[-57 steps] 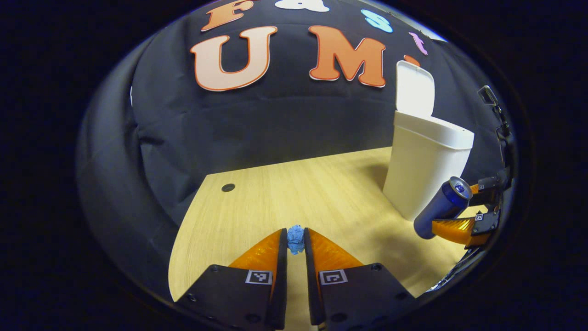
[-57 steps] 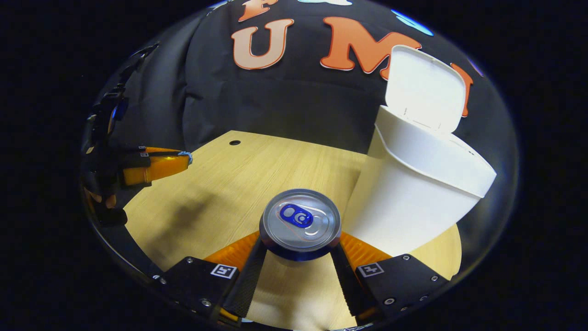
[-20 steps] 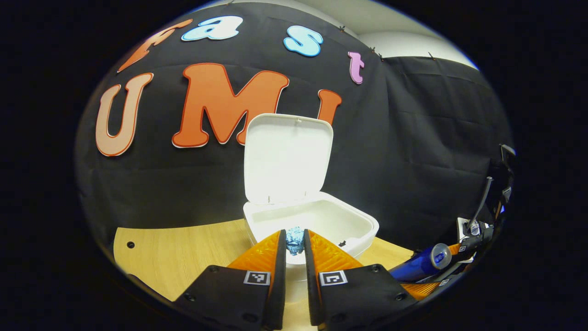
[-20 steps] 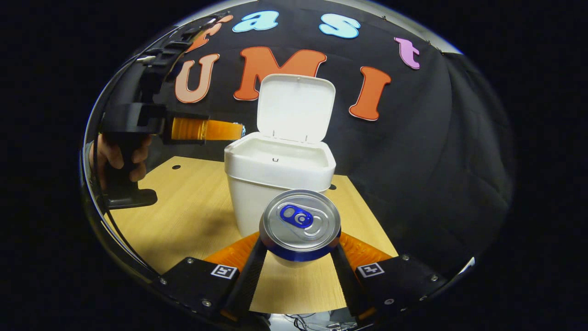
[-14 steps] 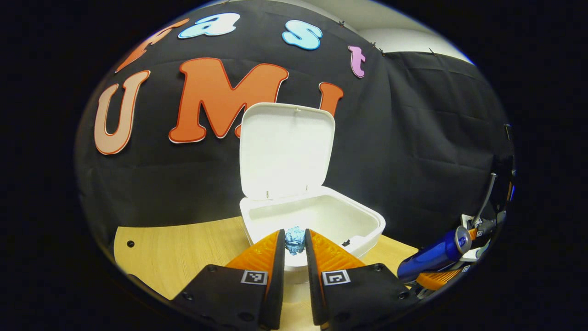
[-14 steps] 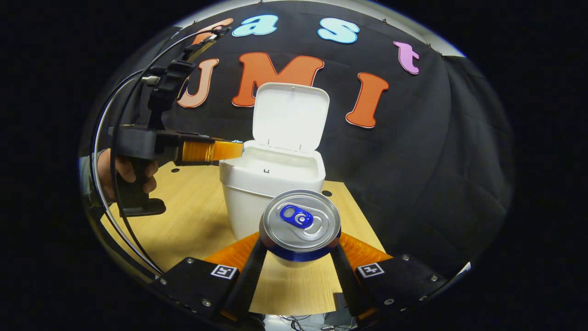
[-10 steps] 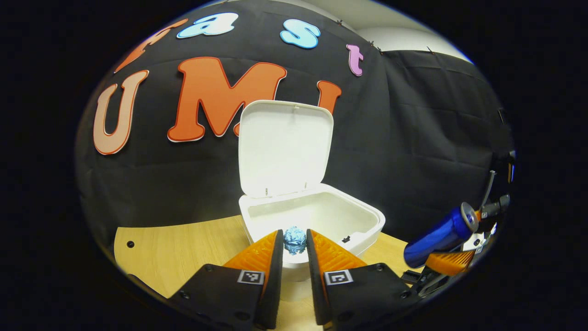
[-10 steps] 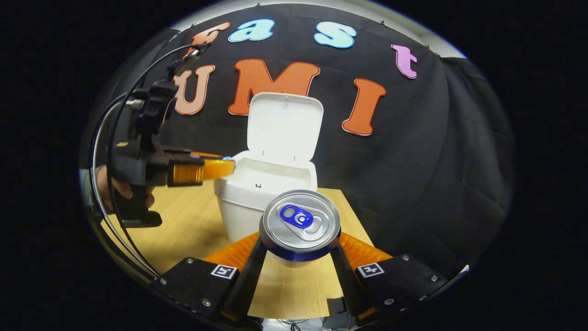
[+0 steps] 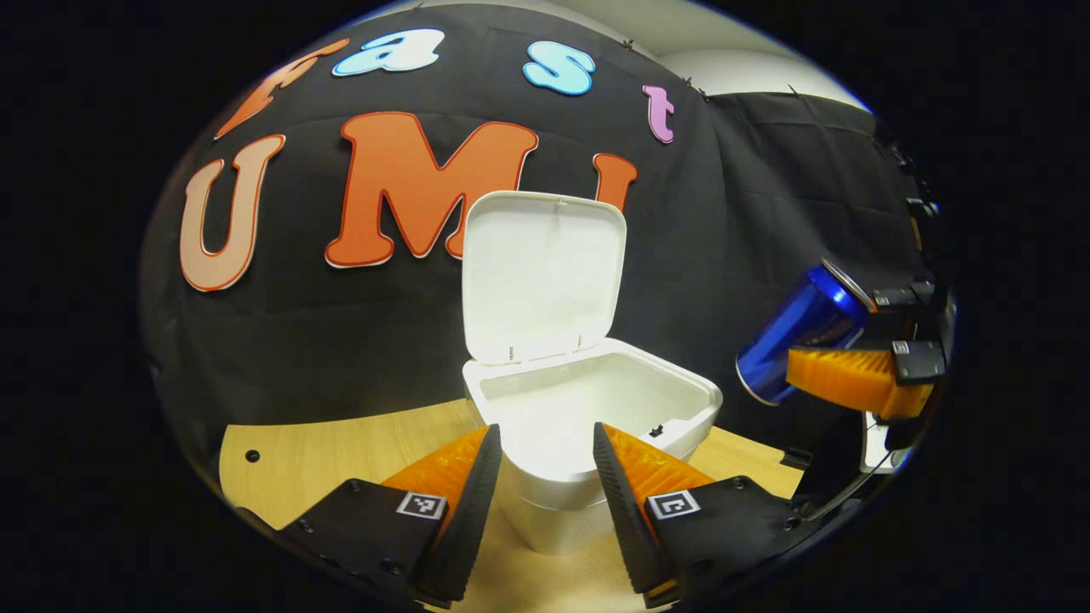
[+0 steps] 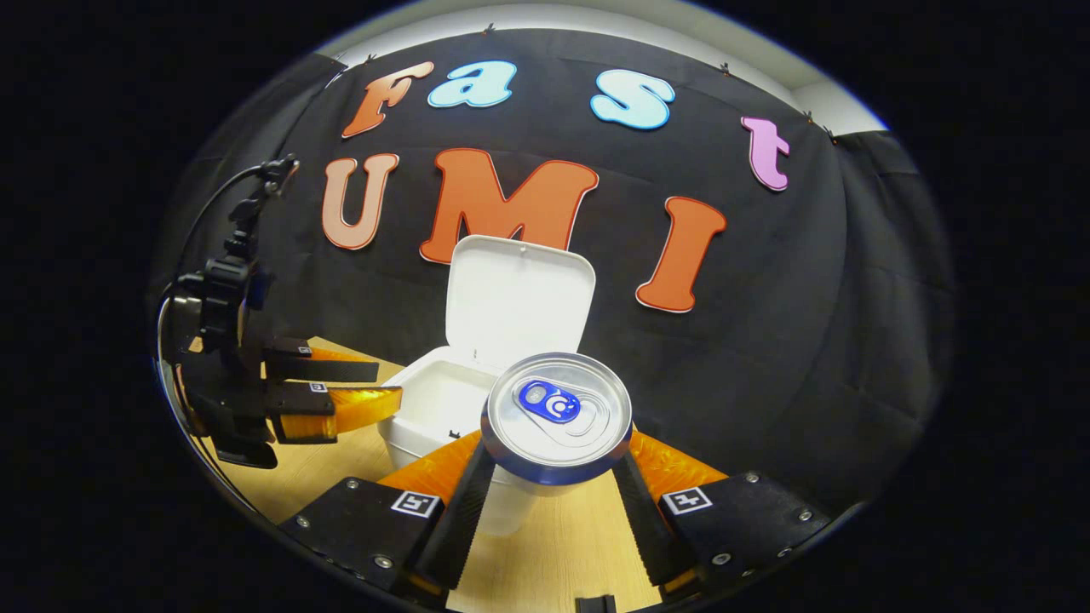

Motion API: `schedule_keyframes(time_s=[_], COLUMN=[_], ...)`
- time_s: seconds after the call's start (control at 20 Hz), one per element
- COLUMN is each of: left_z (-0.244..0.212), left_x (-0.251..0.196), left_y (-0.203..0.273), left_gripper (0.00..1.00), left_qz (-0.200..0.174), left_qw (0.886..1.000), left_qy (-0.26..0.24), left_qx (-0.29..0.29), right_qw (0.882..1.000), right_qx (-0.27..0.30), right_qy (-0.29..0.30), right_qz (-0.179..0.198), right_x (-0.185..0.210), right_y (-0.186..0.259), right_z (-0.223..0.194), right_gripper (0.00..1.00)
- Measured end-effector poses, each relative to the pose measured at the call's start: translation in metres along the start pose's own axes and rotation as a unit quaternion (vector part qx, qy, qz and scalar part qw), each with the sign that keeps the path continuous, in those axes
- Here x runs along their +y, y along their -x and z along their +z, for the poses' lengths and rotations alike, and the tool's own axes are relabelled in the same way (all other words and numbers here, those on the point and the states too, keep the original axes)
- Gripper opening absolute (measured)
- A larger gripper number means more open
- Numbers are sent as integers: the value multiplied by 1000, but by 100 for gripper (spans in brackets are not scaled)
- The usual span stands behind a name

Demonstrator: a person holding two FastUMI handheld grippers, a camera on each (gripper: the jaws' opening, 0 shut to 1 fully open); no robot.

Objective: Press the lid of the desktop garbage bin to open it, pick up the crumpled paper on the desktop and throw it into the bin, then pick up the pop can on the desktop and drop it into the bin, and finally close the garbage bin lid.

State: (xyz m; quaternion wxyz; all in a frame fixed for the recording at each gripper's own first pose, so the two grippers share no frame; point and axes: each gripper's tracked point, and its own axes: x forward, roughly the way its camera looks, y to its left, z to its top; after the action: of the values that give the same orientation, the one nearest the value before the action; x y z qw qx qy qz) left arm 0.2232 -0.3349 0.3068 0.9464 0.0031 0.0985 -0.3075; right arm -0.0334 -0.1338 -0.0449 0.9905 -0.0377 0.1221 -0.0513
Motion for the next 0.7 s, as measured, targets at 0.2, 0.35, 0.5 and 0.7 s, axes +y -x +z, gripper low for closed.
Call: schedule_keyframes(time_s=[0.2, 0.35, 0.5, 0.7], left_z=[0, -1, -1, -7], left_x=[11, 26, 46, 63], left_y=[15, 23, 32, 43], left_gripper=[87, 93, 93, 93], left_qz=[15, 37, 73, 115], left_qw=[1000, 999, 997, 993], left_qy=[-21, -18, -13, -1], left_qx=[-10, -12, -15, -9], right_qw=[1000, 999, 999, 997], right_qx=[-4, -3, 4, 20], right_qy=[4, 9, 9, 13], right_qz=[20, 33, 46, 68], right_x=[7, 13, 18, 23], right_y=[-22, -38, -53, -66], right_z=[9, 9, 5, -4], right_gripper=[80, 80, 80, 80])
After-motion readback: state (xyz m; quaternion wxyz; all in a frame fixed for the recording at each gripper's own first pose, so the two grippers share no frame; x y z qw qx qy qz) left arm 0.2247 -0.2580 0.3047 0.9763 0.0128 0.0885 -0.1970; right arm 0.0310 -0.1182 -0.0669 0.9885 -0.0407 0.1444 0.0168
